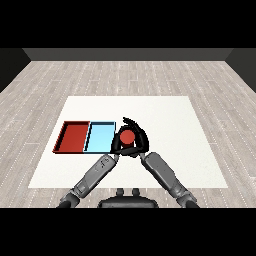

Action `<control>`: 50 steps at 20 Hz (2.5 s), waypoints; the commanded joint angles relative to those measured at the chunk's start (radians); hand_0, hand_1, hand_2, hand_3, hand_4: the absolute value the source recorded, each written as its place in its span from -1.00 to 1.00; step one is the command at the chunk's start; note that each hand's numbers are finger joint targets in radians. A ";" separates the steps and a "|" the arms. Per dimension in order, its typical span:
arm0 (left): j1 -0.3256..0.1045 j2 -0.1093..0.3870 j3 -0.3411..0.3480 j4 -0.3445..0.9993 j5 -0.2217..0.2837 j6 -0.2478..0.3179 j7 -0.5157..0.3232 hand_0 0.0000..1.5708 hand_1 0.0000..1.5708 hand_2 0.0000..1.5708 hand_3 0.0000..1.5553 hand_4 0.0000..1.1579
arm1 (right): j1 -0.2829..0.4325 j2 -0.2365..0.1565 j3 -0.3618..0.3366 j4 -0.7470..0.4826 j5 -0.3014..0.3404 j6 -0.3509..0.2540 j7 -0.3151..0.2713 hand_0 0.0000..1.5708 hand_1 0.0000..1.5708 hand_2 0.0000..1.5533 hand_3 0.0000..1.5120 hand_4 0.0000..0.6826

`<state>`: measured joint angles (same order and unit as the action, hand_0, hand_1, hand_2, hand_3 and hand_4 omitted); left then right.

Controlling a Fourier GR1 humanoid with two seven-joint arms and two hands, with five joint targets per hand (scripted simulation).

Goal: Pick the red can and put it in the red box

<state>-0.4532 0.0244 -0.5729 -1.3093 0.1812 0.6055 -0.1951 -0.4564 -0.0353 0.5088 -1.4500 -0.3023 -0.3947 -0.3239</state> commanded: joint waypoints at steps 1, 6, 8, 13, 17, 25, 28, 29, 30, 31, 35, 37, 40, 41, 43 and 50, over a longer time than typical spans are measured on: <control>-0.027 -0.023 0.034 0.051 -0.012 -0.043 0.018 1.00 1.00 1.00 0.91 0.99 | 0.008 0.032 -0.014 -0.039 0.080 -0.012 0.037 -1.00 -1.00 -1.00 -1.00 -1.00; 0.058 -0.022 0.040 0.017 -0.072 -0.029 0.001 1.00 1.00 1.00 0.91 0.98 | 0.012 -0.015 -0.093 -0.073 0.099 0.019 0.063 -1.00 -1.00 -1.00 -1.00 -1.00; 0.089 -0.001 0.056 -0.042 -0.058 -0.094 0.018 1.00 1.00 1.00 0.90 0.98 | 0.054 -0.009 -0.095 -0.134 0.126 0.006 0.066 -1.00 -1.00 -1.00 -1.00 -1.00; 0.149 0.029 0.087 -0.024 -0.012 -0.125 -0.019 1.00 1.00 1.00 0.92 0.93 | 0.016 -0.057 -0.197 -0.316 0.084 -0.008 0.146 -1.00 -1.00 -1.00 -1.00 -1.00; 0.139 0.031 0.140 0.003 -0.032 -0.140 -0.050 1.00 1.00 0.98 0.88 0.94 | 0.126 -0.113 -0.246 -0.438 0.091 0.014 0.152 -1.00 -1.00 -1.00 -1.00 -1.00; 0.126 0.171 0.228 -0.154 -0.084 -0.157 0.088 1.00 1.00 1.00 0.88 0.93 | 0.235 -0.153 -0.413 -0.290 0.011 0.120 0.041 -1.00 -1.00 -1.00 -1.00 -1.00; 0.077 0.201 0.266 -0.118 -0.117 -0.138 0.122 1.00 1.00 0.98 0.88 0.92 | 0.357 -0.223 -0.480 -0.305 -0.039 0.204 0.002 -1.00 -1.00 -1.00 -1.00 -1.00; 0.074 0.215 0.249 -0.163 -0.165 -0.098 0.168 1.00 1.00 0.97 0.86 0.92 | 0.390 -0.203 -0.432 -0.321 0.002 0.173 0.025 -1.00 -1.00 -1.00 -1.00 -1.00; 0.157 0.290 0.282 -0.203 -0.121 -0.171 0.122 1.00 1.00 0.98 0.85 0.93 | 0.362 -0.191 -0.453 -0.187 -0.003 0.218 -0.068 -1.00 -1.00 -1.00 -1.00 -1.00; 0.098 0.233 0.293 -0.155 -0.141 -0.126 0.153 1.00 1.00 0.98 0.83 0.93 | 0.345 -0.224 -0.471 -0.196 0.007 0.206 -0.001 -1.00 -1.00 -1.00 -1.00 -1.00; 0.091 0.317 0.339 -0.147 -0.190 -0.149 0.184 1.00 1.00 0.98 0.84 0.96 | 0.469 -0.200 -0.468 -0.175 -0.014 0.272 -0.092 -1.00 -1.00 -1.00 -1.00 -1.00; 0.063 0.334 0.365 -0.074 -0.215 -0.149 0.211 1.00 1.00 0.97 0.84 0.95 | 0.427 -0.198 -0.469 -0.130 -0.002 0.272 -0.079 -1.00 -1.00 -1.00 -1.00 -1.00; 0.023 0.353 0.409 0.076 -0.240 -0.161 0.136 0.84 0.84 0.85 0.79 0.91 | 0.435 -0.167 -0.460 -0.068 0.022 0.254 -0.103 -1.00 -1.00 -1.00 -1.00 -1.00; -0.083 0.362 0.417 0.124 -0.266 -0.153 0.228 0.99 0.99 0.92 0.83 0.90 | 0.442 -0.168 -0.470 -0.045 0.007 0.275 -0.121 -1.00 -1.00 -1.00 -1.00 -1.00; -0.085 0.401 0.469 0.240 -0.226 -0.209 0.220 0.95 0.95 0.86 0.85 0.87 | 0.401 -0.177 -0.488 -0.051 0.010 0.254 -0.091 -1.00 -1.00 -1.00 -1.00 -1.00; -0.065 0.410 0.583 0.627 -0.208 -0.218 0.026 1.00 1.00 0.99 0.91 0.88 | 0.397 -0.201 -0.514 -0.017 0.009 0.295 -0.133 -1.00 -1.00 -1.00 -1.00 -1.00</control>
<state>-0.5129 0.4533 -0.0424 -0.8891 -0.0309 0.3807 -0.0617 -0.0490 -0.2136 0.0305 -1.4921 -0.2745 -0.1279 -0.4427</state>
